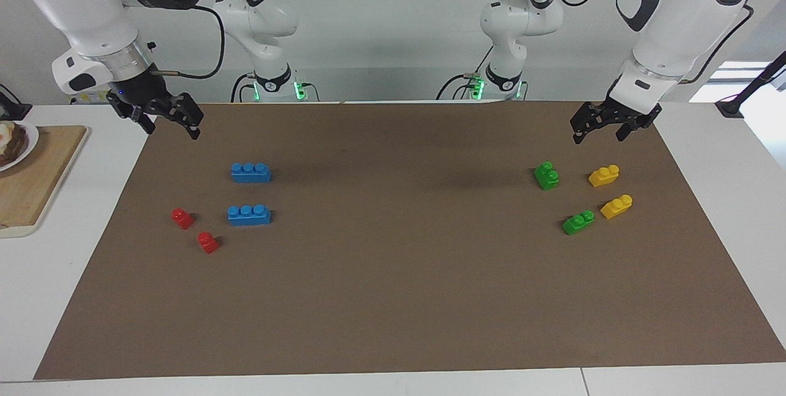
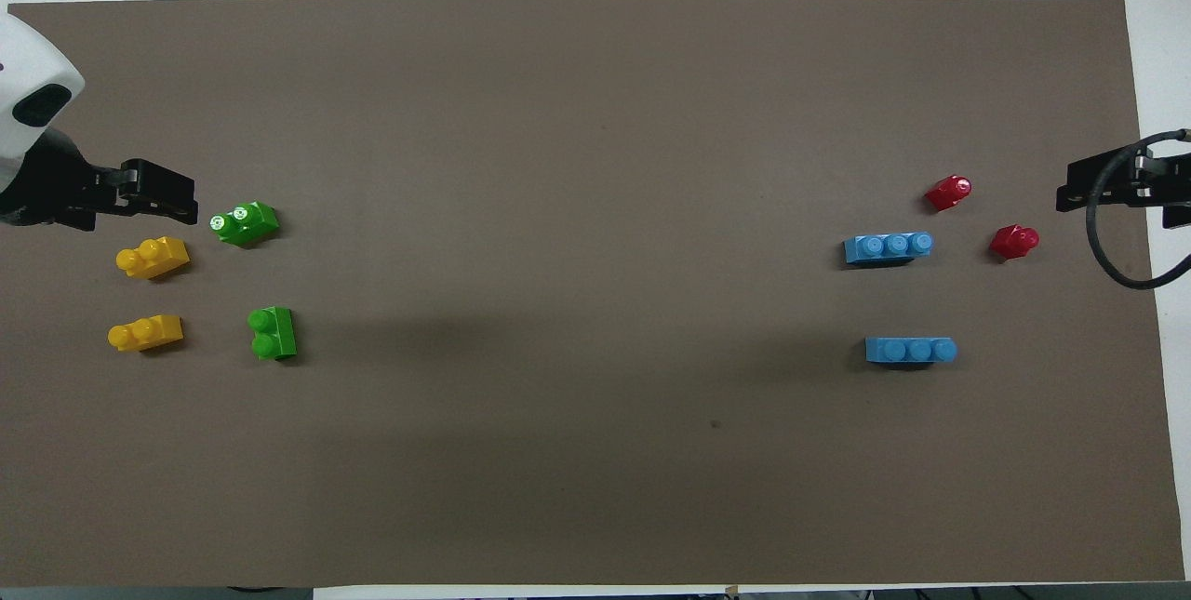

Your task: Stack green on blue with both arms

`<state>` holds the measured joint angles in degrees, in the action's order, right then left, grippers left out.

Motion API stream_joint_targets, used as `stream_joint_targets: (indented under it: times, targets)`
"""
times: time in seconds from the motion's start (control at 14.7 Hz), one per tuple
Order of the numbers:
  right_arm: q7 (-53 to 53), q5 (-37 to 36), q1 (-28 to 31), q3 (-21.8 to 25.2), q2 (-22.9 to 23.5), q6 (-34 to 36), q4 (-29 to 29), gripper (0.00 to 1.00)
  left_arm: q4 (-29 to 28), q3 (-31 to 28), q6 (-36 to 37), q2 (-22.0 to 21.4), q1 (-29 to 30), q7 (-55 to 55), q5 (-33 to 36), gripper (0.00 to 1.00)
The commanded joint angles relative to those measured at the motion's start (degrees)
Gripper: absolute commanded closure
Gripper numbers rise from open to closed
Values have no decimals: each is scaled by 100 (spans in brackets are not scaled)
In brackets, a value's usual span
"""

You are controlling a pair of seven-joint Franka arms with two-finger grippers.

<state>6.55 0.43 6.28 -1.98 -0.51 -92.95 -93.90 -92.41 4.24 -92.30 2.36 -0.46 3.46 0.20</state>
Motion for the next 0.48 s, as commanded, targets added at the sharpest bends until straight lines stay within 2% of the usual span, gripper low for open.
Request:
stream_joint_targets:
  times: [0.0,0.27,0.41]
  targets:
    - [-75,-131,31,-39,-160,-56,-182,0,-110,-11,-25,-77,2,-56,-64,0]
    - [-83,-131,31,-39,-160,-56,-190,0,-154,-20,-95,-95,-16,-56,-55,0]
    - [-83,-131,31,-39,-160,-56,-182,1,-486,-20,-357,-209,-7,-12,-55,0]
